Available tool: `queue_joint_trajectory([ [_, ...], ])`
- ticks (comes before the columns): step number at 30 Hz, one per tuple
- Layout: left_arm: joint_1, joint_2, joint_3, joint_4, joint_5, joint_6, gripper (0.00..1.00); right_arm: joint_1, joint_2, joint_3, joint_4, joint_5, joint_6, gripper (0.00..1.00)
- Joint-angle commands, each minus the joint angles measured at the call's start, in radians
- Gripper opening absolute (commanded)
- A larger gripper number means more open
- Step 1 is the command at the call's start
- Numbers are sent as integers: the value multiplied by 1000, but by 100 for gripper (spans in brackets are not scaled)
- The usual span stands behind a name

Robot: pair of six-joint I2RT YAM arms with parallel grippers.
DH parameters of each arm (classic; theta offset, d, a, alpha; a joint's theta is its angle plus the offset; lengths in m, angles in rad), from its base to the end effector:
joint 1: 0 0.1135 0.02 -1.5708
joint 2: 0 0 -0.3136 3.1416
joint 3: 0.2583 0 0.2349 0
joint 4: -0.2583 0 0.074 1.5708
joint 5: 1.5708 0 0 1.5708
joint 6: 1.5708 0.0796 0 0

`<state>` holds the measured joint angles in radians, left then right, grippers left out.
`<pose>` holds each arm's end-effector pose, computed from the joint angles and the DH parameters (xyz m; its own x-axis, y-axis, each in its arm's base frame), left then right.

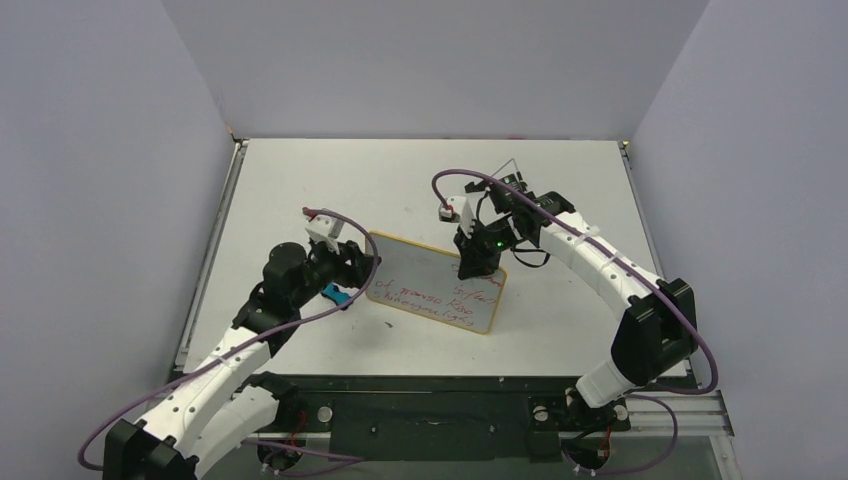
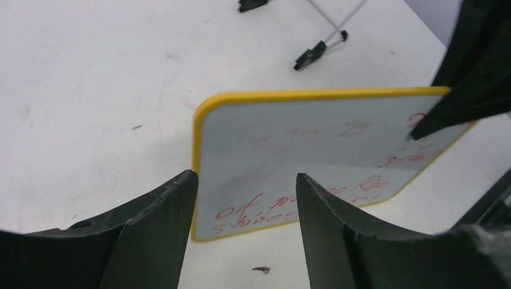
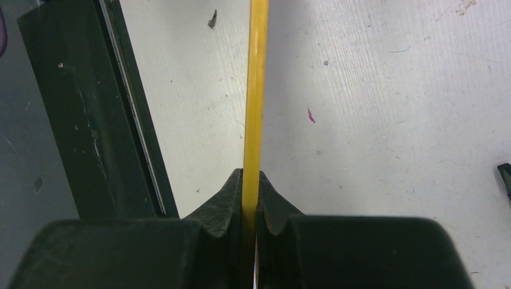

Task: Erase the whiteboard
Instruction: Adjust the whiteboard at the center of the board.

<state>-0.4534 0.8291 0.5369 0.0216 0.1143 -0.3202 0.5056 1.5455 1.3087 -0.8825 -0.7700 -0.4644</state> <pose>0.1672 -0.0916 0.2958 -0.3962 -0.1548 -0.9050 0.4312 0.8389 -0.3322 0.2392 0.1958 0.3140 -0.4291 -0.6051 -0.6706 -0.9010 0.2349 0.3646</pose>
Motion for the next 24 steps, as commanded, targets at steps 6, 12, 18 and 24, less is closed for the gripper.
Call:
queue_joint_trajectory([
  [6,12,155,366,-217,566,534,59,18,-14,12,-72,157,-237,0],
  [12,11,230,469,-375,740,720,59,31,-19,6,-73,173,-255,0],
  [18,4,391,582,-612,825,929,59,39,-28,4,-81,169,-269,0],
  [24,2,454,591,-624,757,1047,57,39,-30,4,-96,160,-290,0],
])
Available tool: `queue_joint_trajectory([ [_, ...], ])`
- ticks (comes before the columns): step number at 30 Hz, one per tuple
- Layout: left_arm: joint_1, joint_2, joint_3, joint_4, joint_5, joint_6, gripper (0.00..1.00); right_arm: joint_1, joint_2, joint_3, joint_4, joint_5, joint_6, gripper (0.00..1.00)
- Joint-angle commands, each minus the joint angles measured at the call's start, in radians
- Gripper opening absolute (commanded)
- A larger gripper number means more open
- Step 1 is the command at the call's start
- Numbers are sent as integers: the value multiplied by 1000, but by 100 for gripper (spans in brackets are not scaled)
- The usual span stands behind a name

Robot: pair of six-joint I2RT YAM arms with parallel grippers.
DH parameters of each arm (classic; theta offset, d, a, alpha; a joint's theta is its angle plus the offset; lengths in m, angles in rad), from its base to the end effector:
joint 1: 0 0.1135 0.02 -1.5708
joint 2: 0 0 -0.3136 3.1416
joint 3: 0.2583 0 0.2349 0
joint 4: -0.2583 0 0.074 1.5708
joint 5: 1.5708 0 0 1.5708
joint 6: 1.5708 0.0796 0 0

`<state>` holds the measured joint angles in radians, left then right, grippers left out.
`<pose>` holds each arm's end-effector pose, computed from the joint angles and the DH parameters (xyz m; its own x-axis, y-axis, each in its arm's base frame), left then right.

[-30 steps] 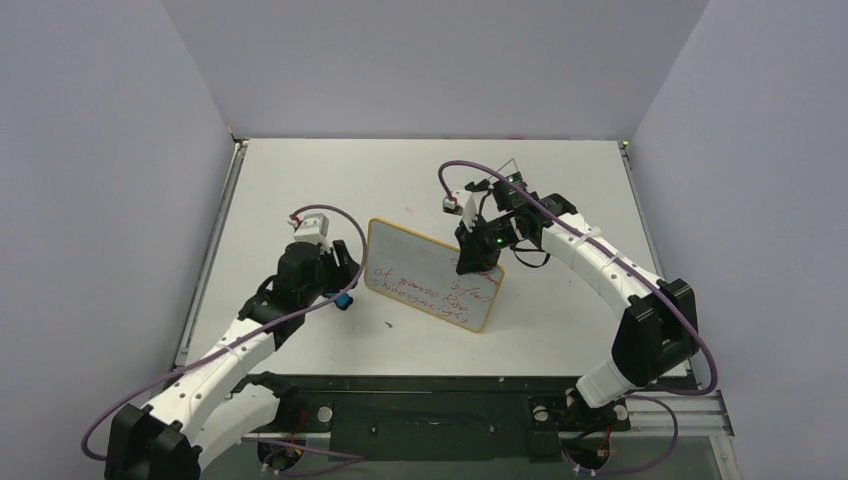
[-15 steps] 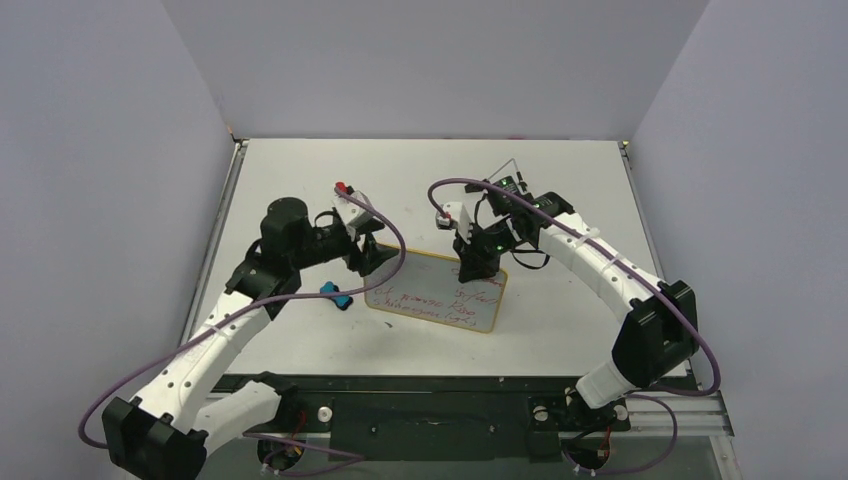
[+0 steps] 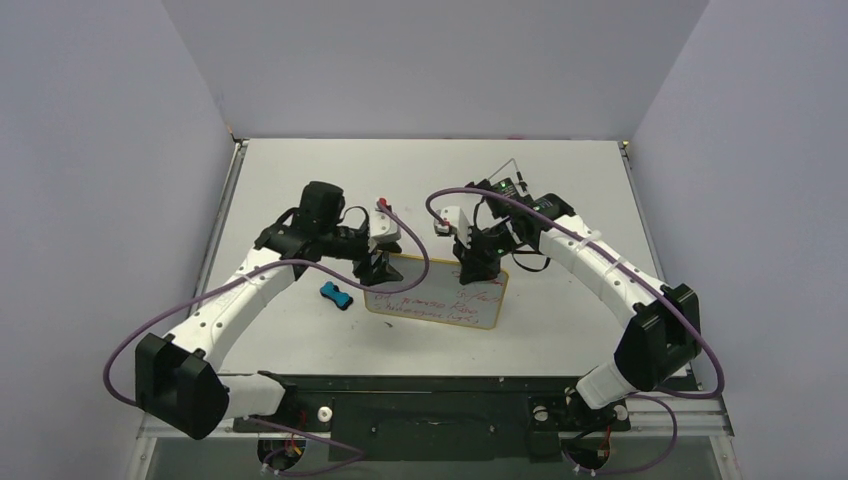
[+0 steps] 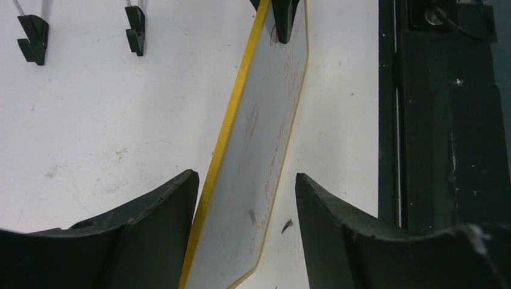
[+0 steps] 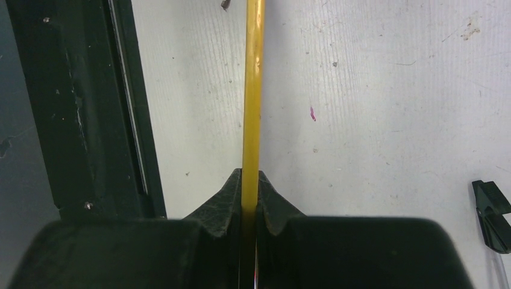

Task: Erase the whiteboard
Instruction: Adjust the whiteboard at the center of the board.

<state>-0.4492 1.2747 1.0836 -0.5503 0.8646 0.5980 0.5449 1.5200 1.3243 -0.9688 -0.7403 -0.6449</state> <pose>0.2039 -0.1655 0.3444 -0.0595 0.4343 -0.8988 0.9931 0.1166 -0.0094 0.2210 0.1967 0.3194 -0.2607 -0.6770 -0.6883 -0.9602 0.1079 0.2576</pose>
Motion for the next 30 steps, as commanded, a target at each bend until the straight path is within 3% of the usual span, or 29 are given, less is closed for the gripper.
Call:
queue_joint_trajectory([
  [1,-6,16,40,-28,4,129,56,-1,-5,-12,-11,128,-113,0],
  [4,-22,34,38,-12,-7,137,51,0,-7,-12,-14,126,-118,0],
  [7,-38,55,32,-14,-31,153,39,-1,-6,-12,-15,123,-120,0],
  [14,-70,87,1,27,-140,163,27,-2,-6,-19,-15,107,-129,0],
  [18,-71,95,-11,49,-171,158,2,-5,-1,-23,-13,104,-133,0],
  [20,-71,92,-16,62,-189,140,0,-12,1,-24,-14,94,-132,4],
  [27,-44,40,-59,160,-248,65,0,-122,-13,-22,-84,-62,-203,54],
  [30,-38,38,-59,161,-249,68,0,-154,-32,-29,-88,-86,-219,60],
])
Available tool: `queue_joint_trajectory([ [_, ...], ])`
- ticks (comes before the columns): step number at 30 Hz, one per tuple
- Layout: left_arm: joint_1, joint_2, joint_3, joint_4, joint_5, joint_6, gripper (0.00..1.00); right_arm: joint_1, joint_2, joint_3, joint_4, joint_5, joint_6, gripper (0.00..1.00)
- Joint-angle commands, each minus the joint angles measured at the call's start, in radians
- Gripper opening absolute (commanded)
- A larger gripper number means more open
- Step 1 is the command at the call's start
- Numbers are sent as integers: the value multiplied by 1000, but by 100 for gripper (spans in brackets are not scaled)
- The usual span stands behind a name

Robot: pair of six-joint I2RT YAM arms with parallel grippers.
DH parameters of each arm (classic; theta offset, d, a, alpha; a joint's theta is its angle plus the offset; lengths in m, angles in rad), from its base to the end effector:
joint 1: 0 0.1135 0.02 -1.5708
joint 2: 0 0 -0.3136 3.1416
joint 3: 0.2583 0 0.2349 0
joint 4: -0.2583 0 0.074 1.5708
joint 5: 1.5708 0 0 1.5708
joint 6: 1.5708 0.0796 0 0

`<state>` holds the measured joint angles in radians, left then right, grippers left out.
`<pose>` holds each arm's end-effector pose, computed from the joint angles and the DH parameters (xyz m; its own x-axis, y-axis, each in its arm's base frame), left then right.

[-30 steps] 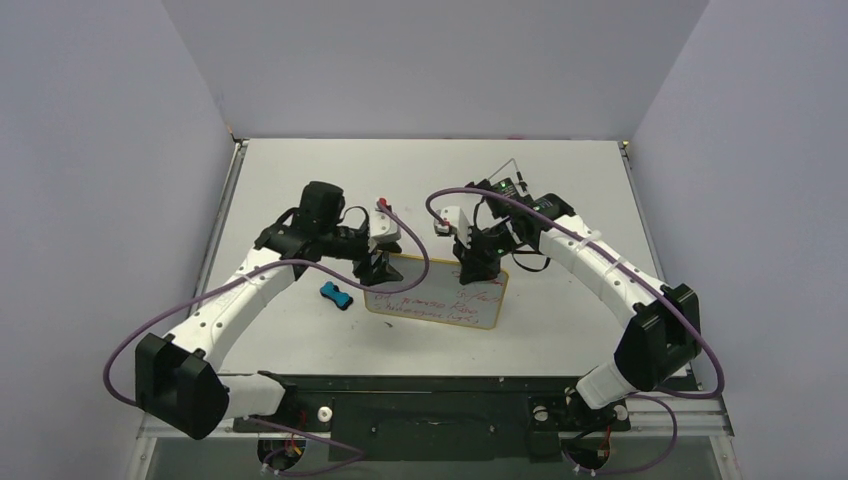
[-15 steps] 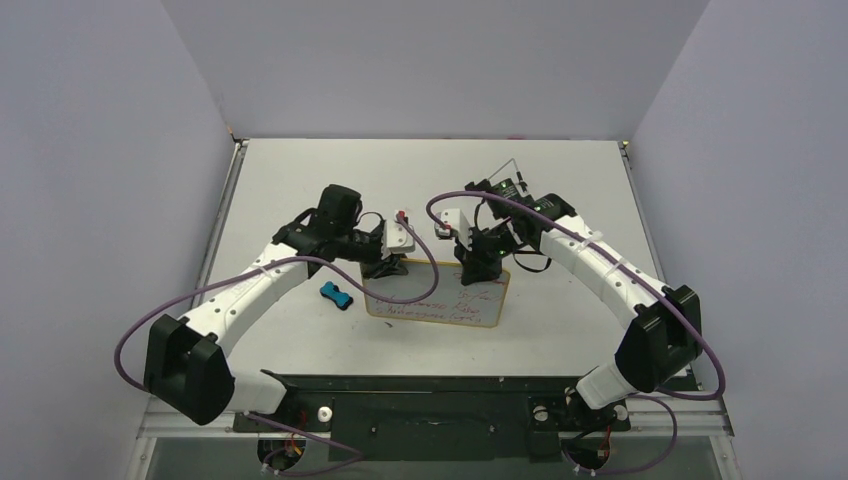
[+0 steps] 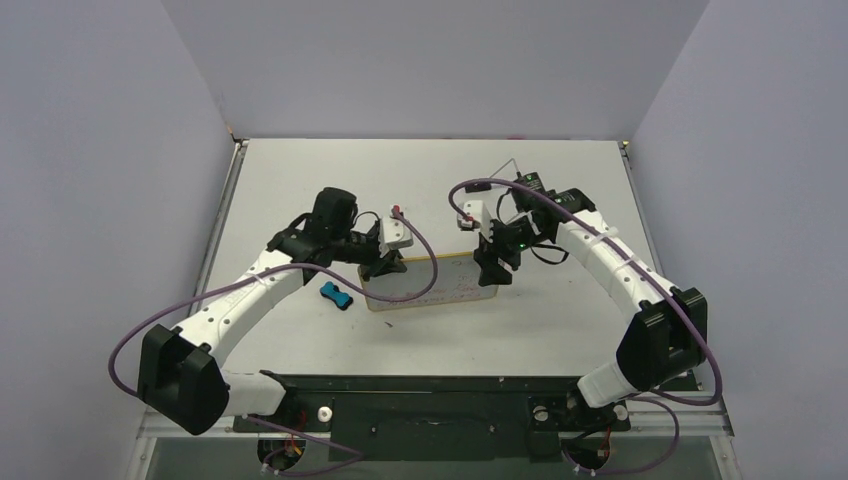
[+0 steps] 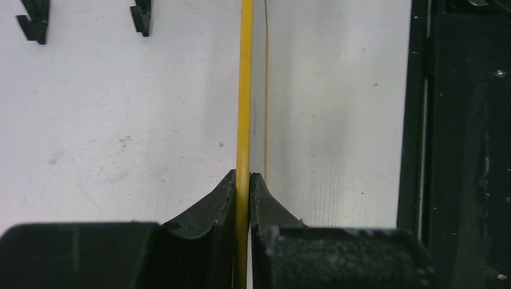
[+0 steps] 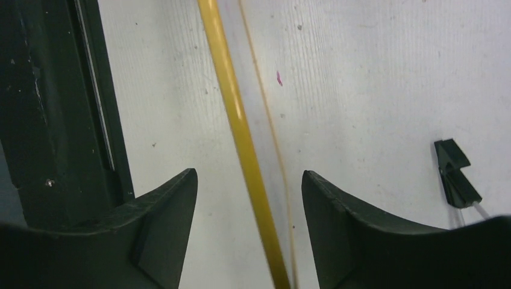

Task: Erase the whiteboard
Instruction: Adjust the whiteboard at the center of the board.

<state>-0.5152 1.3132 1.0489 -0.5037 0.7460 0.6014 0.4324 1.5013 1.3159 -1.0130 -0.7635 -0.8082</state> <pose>0.2086 -0.1802 0.3233 -0.0533 0.5077 -0.8599 0.9907 0.1349 0.0182 0.2315 0.1675 0.3210 -0.2002 -0.6677 -0.7170 -0.9784 0.0981 0.1818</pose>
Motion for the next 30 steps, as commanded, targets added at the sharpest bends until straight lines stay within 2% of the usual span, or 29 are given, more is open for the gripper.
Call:
queue_joint_trajectory([
  [1,29,-1,-24,115,-130,67,0,-58,-15,-21,-45,-70,-61,62],
  [6,34,-4,-26,124,-118,71,0,-162,-6,-49,-77,-108,-148,64],
  [12,61,23,-14,128,-68,60,0,-245,6,-173,-74,-300,-444,67],
  [15,93,61,17,128,15,30,0,-257,43,-188,-71,-359,-517,69],
  [21,142,133,91,76,126,-11,0,-253,130,-124,-66,-395,-522,69],
  [24,159,154,116,43,166,-13,0,-254,163,-69,-64,-389,-469,66],
  [28,173,161,122,28,169,-13,0,-265,147,14,-35,-272,-344,64],
  [30,183,151,122,31,173,-17,0,-278,94,2,77,-180,-229,65],
])
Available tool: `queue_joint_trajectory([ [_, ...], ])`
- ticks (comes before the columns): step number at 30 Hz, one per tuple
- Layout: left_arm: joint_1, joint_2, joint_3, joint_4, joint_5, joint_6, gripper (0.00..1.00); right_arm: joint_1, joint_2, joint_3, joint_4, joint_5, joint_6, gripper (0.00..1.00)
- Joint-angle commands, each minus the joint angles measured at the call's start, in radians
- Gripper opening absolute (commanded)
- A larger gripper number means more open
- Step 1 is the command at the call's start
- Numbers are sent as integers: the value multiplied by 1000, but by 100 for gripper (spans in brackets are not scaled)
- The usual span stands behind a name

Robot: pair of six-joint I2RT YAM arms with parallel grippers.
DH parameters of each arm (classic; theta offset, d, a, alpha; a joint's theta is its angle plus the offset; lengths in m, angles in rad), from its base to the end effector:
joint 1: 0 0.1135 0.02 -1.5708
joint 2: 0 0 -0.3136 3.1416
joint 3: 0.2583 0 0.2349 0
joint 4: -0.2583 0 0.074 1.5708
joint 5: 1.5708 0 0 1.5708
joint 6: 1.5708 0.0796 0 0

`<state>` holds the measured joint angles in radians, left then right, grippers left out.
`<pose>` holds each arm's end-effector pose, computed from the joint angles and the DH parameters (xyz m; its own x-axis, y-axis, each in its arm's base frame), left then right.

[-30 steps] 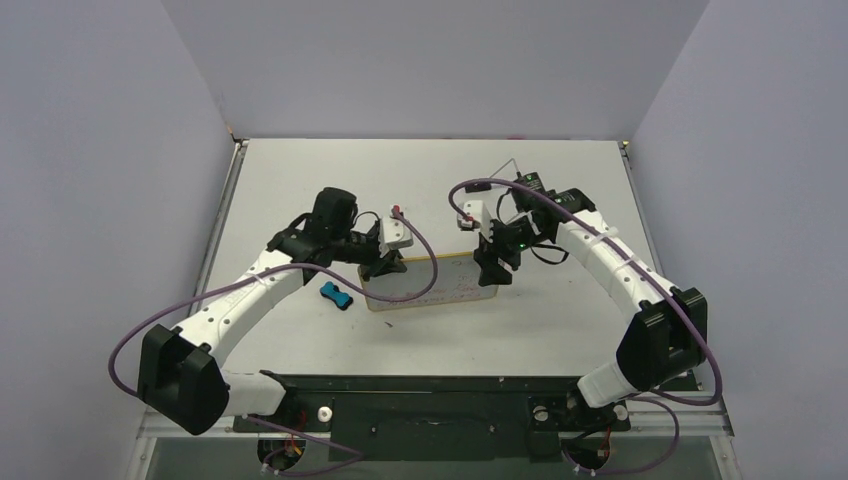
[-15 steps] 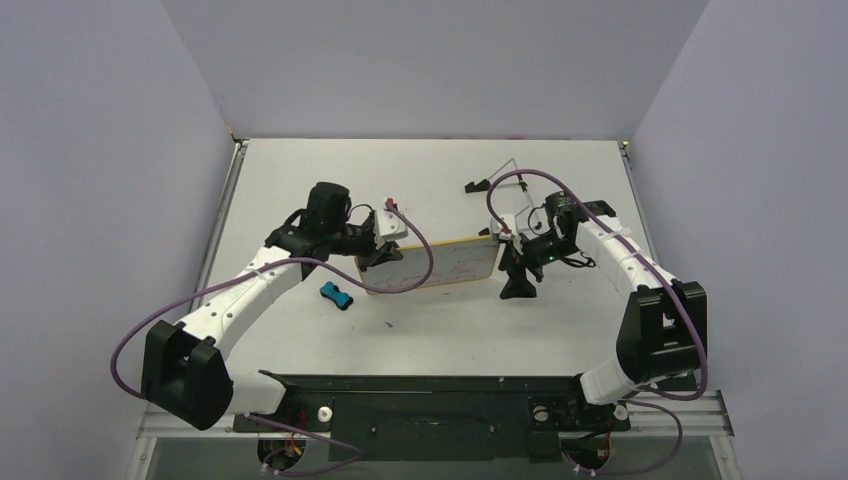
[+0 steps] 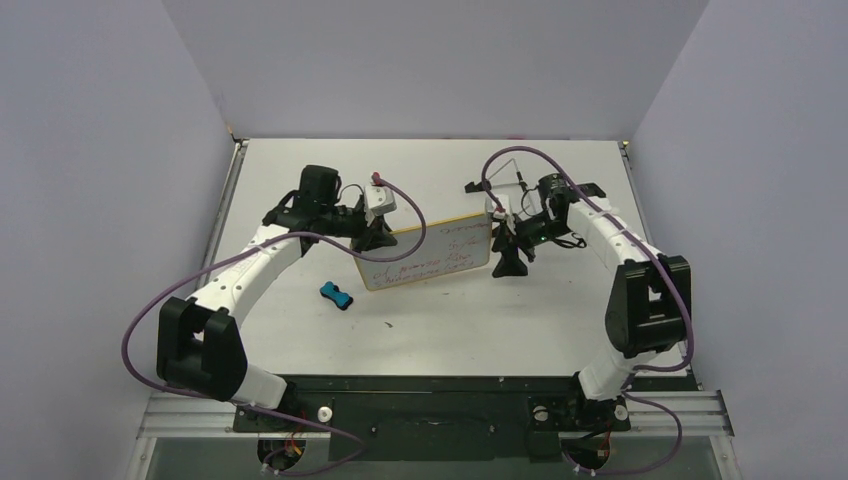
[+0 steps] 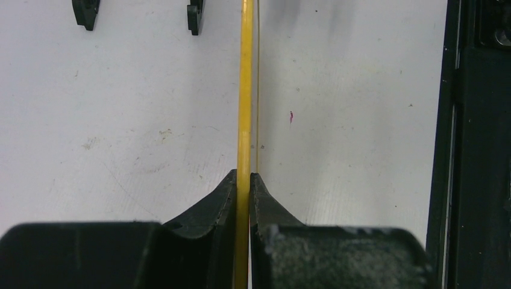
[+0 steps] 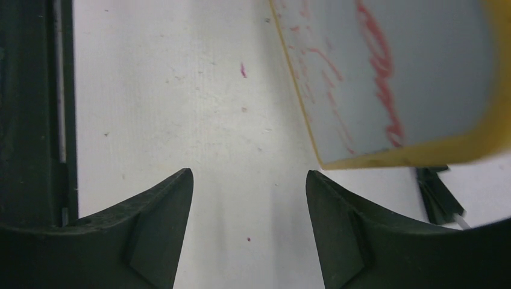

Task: Erase the whiteboard
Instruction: Adjust the whiteboard at the center of the board.

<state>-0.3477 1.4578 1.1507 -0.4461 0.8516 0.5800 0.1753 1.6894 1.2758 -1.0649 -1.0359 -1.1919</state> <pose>0.2725 -0.1624 0.3272 -0.1321 0.4319 -0.8922 0.9718 0.2339 -0.0306 0.2832 0.1197 0.2745 -0.2075 -0.5177 -0.8300 -0.9727 0.0192 0.2312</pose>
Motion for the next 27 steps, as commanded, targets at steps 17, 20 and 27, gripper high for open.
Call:
queue_joint_trajectory([
  [17,50,-6,24,-41,174,10,0,-29,-104,-71,407,-55,97,82],
  [20,53,-8,20,-41,187,11,0,-28,-102,-89,530,-40,238,82],
  [27,71,-32,-3,4,222,-25,0,38,-42,-105,444,-145,197,74],
])
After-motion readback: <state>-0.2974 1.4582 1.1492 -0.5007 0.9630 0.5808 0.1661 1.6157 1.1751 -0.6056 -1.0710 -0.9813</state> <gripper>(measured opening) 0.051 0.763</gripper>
